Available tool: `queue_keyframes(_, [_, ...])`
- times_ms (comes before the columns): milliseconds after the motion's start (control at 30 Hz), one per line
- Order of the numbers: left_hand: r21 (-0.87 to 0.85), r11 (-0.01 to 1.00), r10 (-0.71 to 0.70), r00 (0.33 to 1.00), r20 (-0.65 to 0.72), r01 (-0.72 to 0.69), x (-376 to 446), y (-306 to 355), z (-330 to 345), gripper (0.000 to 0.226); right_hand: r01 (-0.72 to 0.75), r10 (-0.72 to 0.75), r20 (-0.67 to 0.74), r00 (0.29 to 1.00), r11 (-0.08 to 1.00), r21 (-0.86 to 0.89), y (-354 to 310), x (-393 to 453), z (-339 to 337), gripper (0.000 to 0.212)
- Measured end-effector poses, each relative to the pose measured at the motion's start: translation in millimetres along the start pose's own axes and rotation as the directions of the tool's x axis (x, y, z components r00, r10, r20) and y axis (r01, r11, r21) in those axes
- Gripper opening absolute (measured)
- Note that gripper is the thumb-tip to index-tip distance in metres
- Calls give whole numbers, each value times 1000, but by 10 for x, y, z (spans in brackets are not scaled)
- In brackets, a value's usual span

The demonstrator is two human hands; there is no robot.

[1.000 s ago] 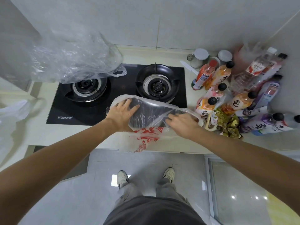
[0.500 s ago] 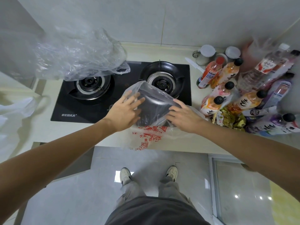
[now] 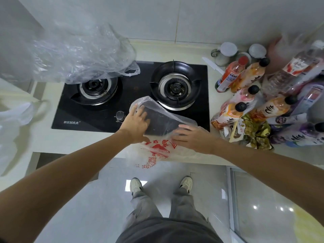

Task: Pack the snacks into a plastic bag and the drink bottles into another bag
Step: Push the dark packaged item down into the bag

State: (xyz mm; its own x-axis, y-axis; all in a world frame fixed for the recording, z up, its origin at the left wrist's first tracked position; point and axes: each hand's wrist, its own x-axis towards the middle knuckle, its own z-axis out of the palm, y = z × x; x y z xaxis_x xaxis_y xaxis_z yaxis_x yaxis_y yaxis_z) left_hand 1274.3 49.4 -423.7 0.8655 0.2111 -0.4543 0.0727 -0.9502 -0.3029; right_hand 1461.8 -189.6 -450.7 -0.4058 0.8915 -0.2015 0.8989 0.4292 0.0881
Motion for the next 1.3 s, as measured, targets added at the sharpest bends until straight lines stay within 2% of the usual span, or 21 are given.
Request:
queue_keyframes(167, [-31, 999, 12, 999, 30, -11, -43, 91, 98, 89, -94, 84, 79, 993, 986, 137, 29, 19, 167, 57])
queue_keyframes(267, [-54, 998, 45, 998, 39, -43, -54, 145, 148, 91, -176, 155, 129, 979, 969, 173, 36, 48, 111, 33])
queue_keyframes(300, [-59, 997, 49, 998, 46, -46, -62, 161, 161, 90, -214, 188, 156, 970, 960, 179, 36, 61, 66, 30])
queue_keyframes(433, [-33, 999, 10, 999, 42, -8, -103, 146, 163, 76, -343, 309, 209, 928, 927, 153, 104, 44, 17, 45])
queue_keyframes(567, [58, 998, 2, 998, 56, -5, -117, 116, 114, 69, -436, 384, 297, 874, 890, 134, 144, 0, -27, 74])
queue_keyframes(700, [100, 995, 2, 999, 47, -7, -122, 151, -11, 76, -494, 403, 364, 840, 845, 203, 136, -60, -97, 98])
queue_keyframes(833, [50, 997, 53, 998, 17, -54, -108, 225, -166, 85, -549, 427, 450, 784, 815, 184, 189, -124, -118, 114])
queue_keyframes(1000, [16, 971, 237, 969, -62, -237, -121, 375, -146, 104, -635, 476, 540, 694, 758, 148, 241, -217, -72, 123])
queue_keyframes(1167, [128, 926, 367, 925, -94, -354, -164, 440, 54, 99, -625, 459, 546, 700, 765, 158, 253, -238, -18, 126])
queue_keyframes(1300, [86, 926, 376, 921, -97, -369, -129, 498, 75, 95, -613, 471, 533, 703, 781, 119, 292, -185, -33, 132])
